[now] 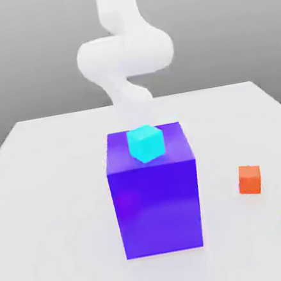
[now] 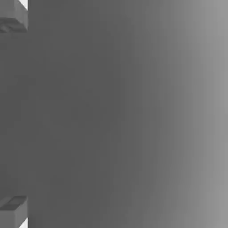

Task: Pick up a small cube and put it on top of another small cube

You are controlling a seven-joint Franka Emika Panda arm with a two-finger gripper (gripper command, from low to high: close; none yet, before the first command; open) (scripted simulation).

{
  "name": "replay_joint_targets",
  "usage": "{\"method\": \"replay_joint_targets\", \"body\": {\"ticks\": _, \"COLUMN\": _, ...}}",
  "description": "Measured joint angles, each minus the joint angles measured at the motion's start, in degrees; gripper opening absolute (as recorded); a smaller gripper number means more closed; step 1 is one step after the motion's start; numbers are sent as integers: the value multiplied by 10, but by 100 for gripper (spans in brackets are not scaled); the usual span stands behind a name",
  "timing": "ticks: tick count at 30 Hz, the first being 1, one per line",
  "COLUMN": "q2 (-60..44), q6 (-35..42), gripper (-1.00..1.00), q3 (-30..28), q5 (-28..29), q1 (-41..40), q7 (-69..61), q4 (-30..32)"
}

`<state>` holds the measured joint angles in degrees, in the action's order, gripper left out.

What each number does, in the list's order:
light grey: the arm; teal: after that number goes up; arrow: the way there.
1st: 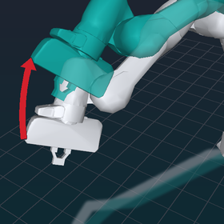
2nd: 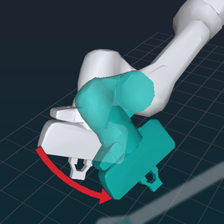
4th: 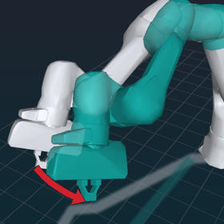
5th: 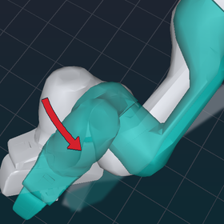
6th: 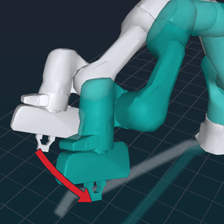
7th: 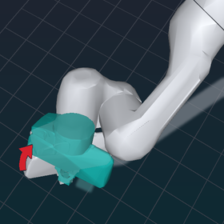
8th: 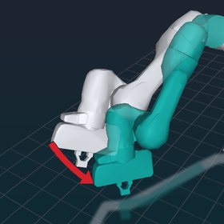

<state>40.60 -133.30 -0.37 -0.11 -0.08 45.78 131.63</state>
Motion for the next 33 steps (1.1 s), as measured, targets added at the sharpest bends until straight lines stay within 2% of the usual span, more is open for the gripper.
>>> {"method": "replay_joint_targets", "body": {"ticks": 28, "q2": -585, "q6": -170, "gripper": 0, "q3": -30, "q5": -24, "q1": -24, "q7": -16, "q4": -17}}
{"method": "replay_joint_targets", "body": {"ticks": 33, "q2": -689, "q6": -233, "gripper": 0, "q3": -24, "q5": -32, "q1": -32, "q7": -21, "q4": -33}}
